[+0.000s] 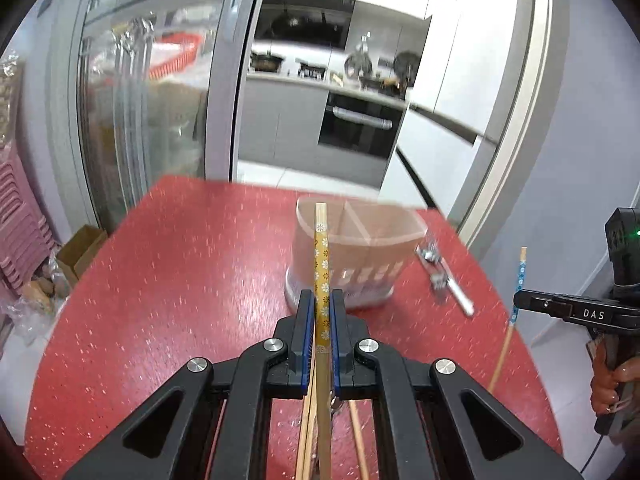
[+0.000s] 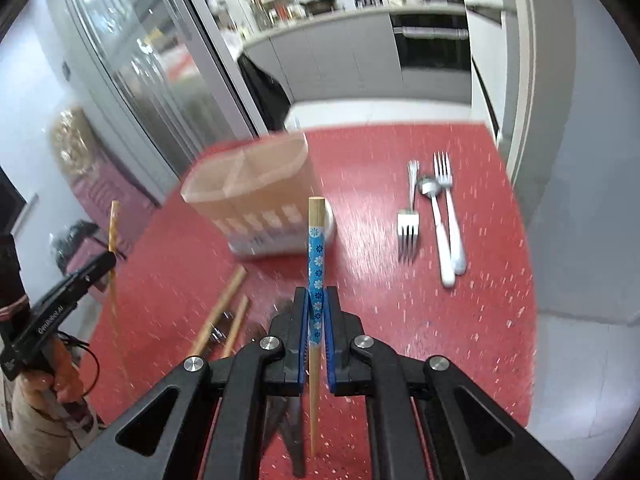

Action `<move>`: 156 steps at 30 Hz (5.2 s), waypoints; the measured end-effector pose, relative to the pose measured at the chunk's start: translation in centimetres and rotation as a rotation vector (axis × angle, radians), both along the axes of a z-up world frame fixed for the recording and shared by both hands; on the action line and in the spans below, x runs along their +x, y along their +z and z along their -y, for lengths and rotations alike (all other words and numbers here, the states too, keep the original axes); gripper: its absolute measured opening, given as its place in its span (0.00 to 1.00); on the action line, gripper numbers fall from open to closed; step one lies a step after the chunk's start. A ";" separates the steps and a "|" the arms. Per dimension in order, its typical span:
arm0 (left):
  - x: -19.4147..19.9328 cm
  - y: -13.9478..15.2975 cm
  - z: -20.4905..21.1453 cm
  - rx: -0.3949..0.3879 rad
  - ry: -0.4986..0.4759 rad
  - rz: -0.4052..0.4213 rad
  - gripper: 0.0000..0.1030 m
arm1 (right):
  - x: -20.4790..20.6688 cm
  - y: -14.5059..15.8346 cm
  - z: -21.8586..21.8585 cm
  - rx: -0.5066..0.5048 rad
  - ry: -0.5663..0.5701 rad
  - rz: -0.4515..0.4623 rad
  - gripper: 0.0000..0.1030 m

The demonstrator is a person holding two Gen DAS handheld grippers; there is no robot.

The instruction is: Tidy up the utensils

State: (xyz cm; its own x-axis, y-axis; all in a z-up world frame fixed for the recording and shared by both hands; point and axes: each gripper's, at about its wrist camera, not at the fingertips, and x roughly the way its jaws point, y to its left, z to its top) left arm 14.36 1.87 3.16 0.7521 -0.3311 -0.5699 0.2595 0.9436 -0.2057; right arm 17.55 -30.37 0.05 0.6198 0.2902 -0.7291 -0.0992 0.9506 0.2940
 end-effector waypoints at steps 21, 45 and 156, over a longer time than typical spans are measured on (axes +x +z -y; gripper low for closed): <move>9.0 9.7 2.0 -0.079 0.135 0.229 0.29 | 10.0 10.8 -2.5 0.033 0.005 0.210 0.08; 18.2 2.7 5.3 -0.065 0.236 0.327 0.29 | 18.2 4.1 -5.0 0.002 -0.011 0.325 0.08; 2.6 -16.7 0.2 0.317 -0.039 -0.321 1.00 | -1.7 -13.1 -5.5 -0.137 0.061 -0.259 0.57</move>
